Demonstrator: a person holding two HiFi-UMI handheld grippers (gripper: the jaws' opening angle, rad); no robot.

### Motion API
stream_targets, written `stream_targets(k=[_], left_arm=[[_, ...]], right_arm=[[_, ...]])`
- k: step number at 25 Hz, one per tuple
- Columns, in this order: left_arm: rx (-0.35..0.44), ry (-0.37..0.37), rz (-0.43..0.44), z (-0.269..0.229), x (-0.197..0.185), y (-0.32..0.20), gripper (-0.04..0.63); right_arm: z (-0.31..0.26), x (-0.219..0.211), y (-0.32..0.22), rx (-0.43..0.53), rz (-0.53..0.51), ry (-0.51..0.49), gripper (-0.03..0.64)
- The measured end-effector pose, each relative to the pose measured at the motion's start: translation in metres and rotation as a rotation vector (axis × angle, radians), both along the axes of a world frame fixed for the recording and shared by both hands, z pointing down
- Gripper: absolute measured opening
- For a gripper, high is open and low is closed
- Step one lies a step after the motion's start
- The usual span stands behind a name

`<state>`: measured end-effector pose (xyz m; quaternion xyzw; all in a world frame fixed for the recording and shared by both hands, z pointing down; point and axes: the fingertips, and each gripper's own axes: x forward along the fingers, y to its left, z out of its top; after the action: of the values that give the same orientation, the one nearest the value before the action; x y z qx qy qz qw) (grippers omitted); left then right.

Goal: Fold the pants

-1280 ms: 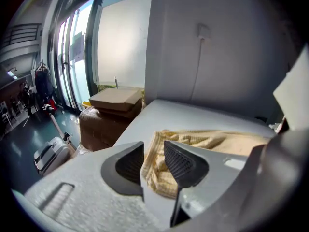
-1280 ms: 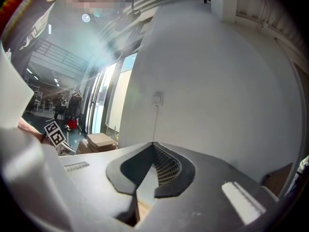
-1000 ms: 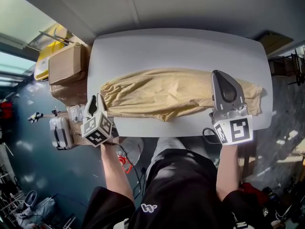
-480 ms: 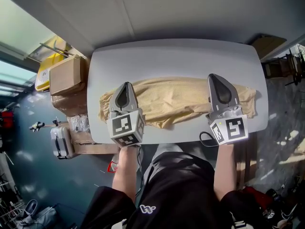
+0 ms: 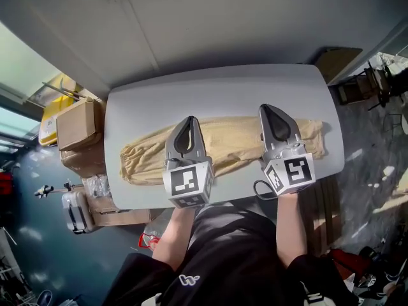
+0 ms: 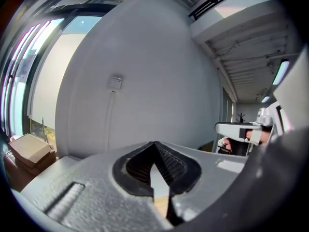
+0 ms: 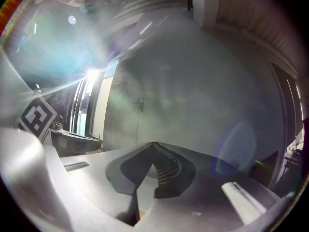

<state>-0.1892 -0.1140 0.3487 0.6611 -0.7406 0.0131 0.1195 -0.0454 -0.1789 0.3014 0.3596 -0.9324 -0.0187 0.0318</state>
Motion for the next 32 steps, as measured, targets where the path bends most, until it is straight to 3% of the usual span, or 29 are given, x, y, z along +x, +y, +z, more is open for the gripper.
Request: stream_targets(k=[5, 8, 16, 25, 32], left_arm=[[0.04, -0.012, 0.075, -0.012, 0.028, -0.024, 0.003], [0.009, -0.017, 0.126, -0.011, 0.051, -0.036, 0.003], [-0.019, -0.06, 0.375, 0.004, 0.152, -0.074, 0.003], [-0.126, -0.086, 0.616, 0.047, 0.277, -0.105, 0.003], [-0.226, -0.079, 0.713, 0.096, 0.349, -0.113, 0.003]], right_arm=[[-0.003, 0.027, -0.01, 0.003, 0.049, -0.032, 0.004], [-0.002, 0.056, -0.019, -0.003, 0.094, -0.056, 0.005], [0.01, 0.155, -0.039, -0.058, 0.268, -0.104, 0.038], [0.063, 0.28, -0.048, -0.181, 0.511, -0.14, 0.052], [0.121, 0.351, -0.042, -0.303, 0.639, -0.155, 0.063]])
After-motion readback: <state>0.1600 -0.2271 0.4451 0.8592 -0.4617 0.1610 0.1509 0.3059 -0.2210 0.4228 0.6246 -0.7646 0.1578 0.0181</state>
